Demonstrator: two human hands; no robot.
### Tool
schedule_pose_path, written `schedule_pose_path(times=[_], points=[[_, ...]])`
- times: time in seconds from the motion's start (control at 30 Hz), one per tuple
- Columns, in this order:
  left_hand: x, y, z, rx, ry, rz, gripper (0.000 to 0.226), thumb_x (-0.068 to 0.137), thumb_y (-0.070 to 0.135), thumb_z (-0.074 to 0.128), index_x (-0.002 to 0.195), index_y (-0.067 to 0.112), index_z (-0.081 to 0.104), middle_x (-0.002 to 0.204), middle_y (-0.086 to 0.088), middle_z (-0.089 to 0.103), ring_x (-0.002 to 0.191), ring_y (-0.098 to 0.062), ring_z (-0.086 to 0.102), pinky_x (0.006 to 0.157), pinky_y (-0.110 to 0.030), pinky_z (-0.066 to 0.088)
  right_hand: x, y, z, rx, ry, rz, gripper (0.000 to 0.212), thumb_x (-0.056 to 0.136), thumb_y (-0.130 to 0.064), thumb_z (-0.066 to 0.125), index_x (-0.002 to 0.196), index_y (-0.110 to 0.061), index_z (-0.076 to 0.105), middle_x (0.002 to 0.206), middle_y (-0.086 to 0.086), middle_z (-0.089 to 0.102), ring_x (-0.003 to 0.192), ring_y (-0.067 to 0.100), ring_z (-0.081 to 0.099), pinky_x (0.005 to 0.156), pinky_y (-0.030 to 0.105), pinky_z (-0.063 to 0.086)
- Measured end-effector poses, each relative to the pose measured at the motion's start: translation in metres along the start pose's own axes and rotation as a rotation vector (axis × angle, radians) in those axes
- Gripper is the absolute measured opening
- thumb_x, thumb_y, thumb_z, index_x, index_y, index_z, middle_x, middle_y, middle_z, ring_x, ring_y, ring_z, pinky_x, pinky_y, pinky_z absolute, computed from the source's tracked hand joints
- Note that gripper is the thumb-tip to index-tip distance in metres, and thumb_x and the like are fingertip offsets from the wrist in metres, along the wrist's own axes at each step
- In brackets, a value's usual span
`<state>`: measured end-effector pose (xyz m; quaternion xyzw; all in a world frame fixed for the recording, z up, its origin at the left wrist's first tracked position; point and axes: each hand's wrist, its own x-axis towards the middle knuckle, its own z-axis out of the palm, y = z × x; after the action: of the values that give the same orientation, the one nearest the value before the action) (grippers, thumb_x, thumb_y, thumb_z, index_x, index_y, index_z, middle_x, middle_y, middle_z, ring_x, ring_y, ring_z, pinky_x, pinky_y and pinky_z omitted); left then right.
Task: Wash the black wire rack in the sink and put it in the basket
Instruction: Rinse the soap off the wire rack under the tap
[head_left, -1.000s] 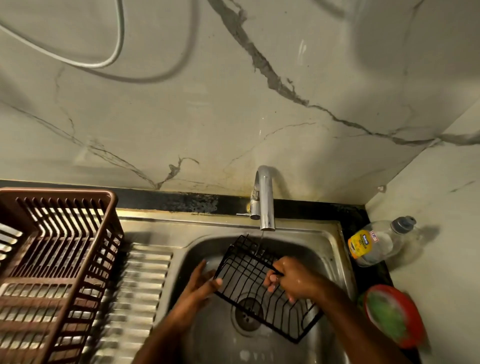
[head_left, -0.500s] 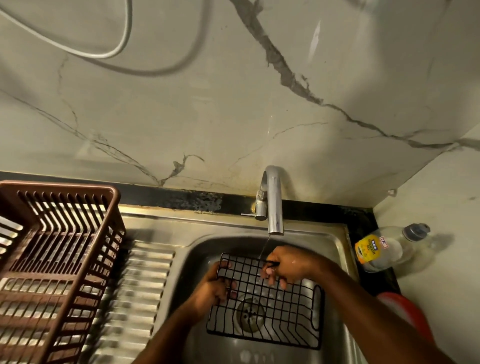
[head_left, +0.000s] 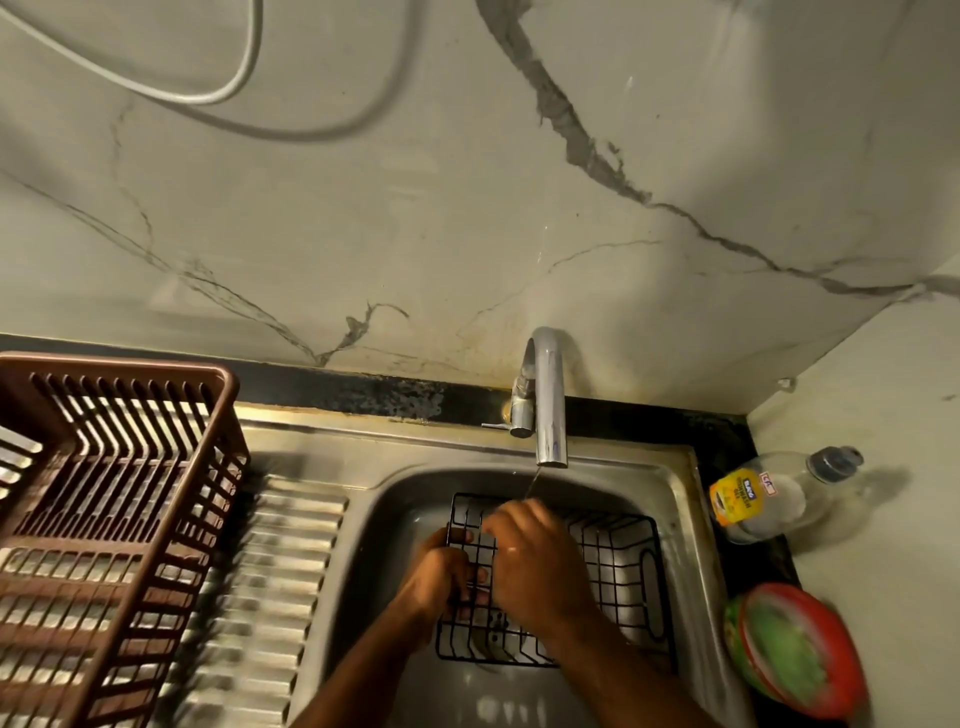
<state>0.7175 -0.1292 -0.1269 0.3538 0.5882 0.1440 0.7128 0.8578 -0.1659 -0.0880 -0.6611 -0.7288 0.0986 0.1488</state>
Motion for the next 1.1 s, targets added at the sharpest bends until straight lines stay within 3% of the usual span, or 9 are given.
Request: schedule_pose_path(times=[0.1, 0.23, 0.33, 0.43, 0.6, 0.73, 0.9, 1.0, 1.1], points=[[-0.013, 0.003, 0.012, 0.013, 0.001, 0.014, 0.04, 0.087, -0.01, 0.036, 0.112, 0.008, 0.061, 0.073, -0.021, 0.062, 0.056, -0.027, 0.063, 0.038, -0.022, 0.042, 0.029, -0.011, -0.003, 0.212, -0.411, 0.155, 0.029, 0.089, -0.01, 0.063, 0.115, -0.021, 0.069, 0.116, -0.002, 0.068, 0.109, 0.016, 0.062, 0.097, 0.034, 0.053], [-0.014, 0.002, 0.001, -0.061, 0.032, -0.07, 0.052, 0.081, -0.008, 0.035, 0.123, 0.014, 0.056, 0.097, -0.031, 0.071, 0.079, -0.043, 0.07, 0.05, -0.029, 0.05, 0.041, 0.011, 0.001, 0.393, -0.54, 0.325, 0.045, 0.092, 0.003, 0.052, 0.122, -0.026, 0.071, 0.129, -0.004, 0.068, 0.117, 0.012, 0.063, 0.094, 0.027, 0.051], [-0.012, 0.004, -0.008, -0.101, 0.061, -0.113, 0.051, 0.079, -0.005, 0.037, 0.124, 0.012, 0.056, 0.106, -0.031, 0.072, 0.08, -0.043, 0.072, 0.054, -0.03, 0.051, 0.035, 0.032, 0.0, 0.292, -0.433, 0.472, 0.03, 0.098, -0.008, 0.055, 0.113, -0.025, 0.075, 0.119, -0.005, 0.073, 0.105, 0.01, 0.068, 0.093, 0.028, 0.055], [-0.012, 0.006, -0.009, -0.103, 0.066, -0.092, 0.048, 0.083, -0.003, 0.036, 0.123, 0.015, 0.057, 0.097, -0.026, 0.075, 0.078, -0.041, 0.073, 0.061, -0.035, 0.054, 0.032, 0.037, -0.005, 0.015, -0.344, 0.504, 0.015, 0.099, -0.023, 0.06, 0.106, -0.023, 0.073, 0.105, -0.003, 0.074, 0.092, 0.013, 0.069, 0.081, 0.027, 0.056], [-0.011, 0.015, 0.006, -0.062, 0.074, -0.071, 0.035, 0.09, 0.0, 0.036, 0.112, 0.011, 0.06, 0.1, -0.024, 0.075, 0.084, -0.041, 0.074, 0.062, -0.038, 0.056, 0.05, 0.001, -0.012, -0.222, -0.448, 0.288, 0.015, 0.099, -0.018, 0.058, 0.109, -0.013, 0.067, 0.105, 0.007, 0.069, 0.098, 0.023, 0.067, 0.085, 0.036, 0.056], [-0.009, 0.021, 0.014, -0.059, 0.054, -0.105, 0.03, 0.091, 0.003, 0.034, 0.097, 0.001, 0.063, 0.097, -0.026, 0.075, 0.086, -0.043, 0.074, 0.058, -0.035, 0.054, 0.074, -0.01, -0.014, -0.137, -0.432, 0.104, 0.015, 0.094, -0.015, 0.061, 0.105, -0.012, 0.071, 0.1, 0.009, 0.07, 0.095, 0.027, 0.069, 0.083, 0.039, 0.058], [-0.005, 0.029, -0.005, -0.037, 0.06, -0.063, 0.048, 0.079, -0.003, 0.039, 0.117, 0.018, 0.059, 0.098, -0.025, 0.076, 0.08, -0.041, 0.073, 0.067, -0.04, 0.054, 0.065, 0.028, -0.015, 0.273, -0.407, 0.292, 0.026, 0.096, -0.012, 0.058, 0.112, -0.023, 0.075, 0.116, -0.004, 0.073, 0.106, 0.011, 0.065, 0.099, 0.029, 0.051], [-0.004, 0.025, -0.019, -0.061, 0.09, -0.07, 0.052, 0.079, -0.005, 0.038, 0.124, 0.015, 0.056, 0.095, -0.023, 0.076, 0.083, -0.045, 0.073, 0.06, -0.038, 0.054, 0.046, 0.065, -0.022, 0.129, -0.356, 0.528, 0.014, 0.097, -0.02, 0.06, 0.103, -0.022, 0.073, 0.1, -0.002, 0.072, 0.089, 0.01, 0.065, 0.084, 0.027, 0.054], [-0.006, 0.02, -0.022, -0.049, 0.112, -0.062, 0.05, 0.082, -0.005, 0.039, 0.123, 0.015, 0.057, 0.097, -0.024, 0.076, 0.088, -0.048, 0.073, 0.06, -0.038, 0.055, 0.035, 0.071, -0.027, -0.086, -0.348, 0.634, 0.011, 0.096, -0.023, 0.061, 0.101, -0.017, 0.069, 0.096, 0.001, 0.069, 0.088, 0.016, 0.065, 0.087, 0.033, 0.055]])
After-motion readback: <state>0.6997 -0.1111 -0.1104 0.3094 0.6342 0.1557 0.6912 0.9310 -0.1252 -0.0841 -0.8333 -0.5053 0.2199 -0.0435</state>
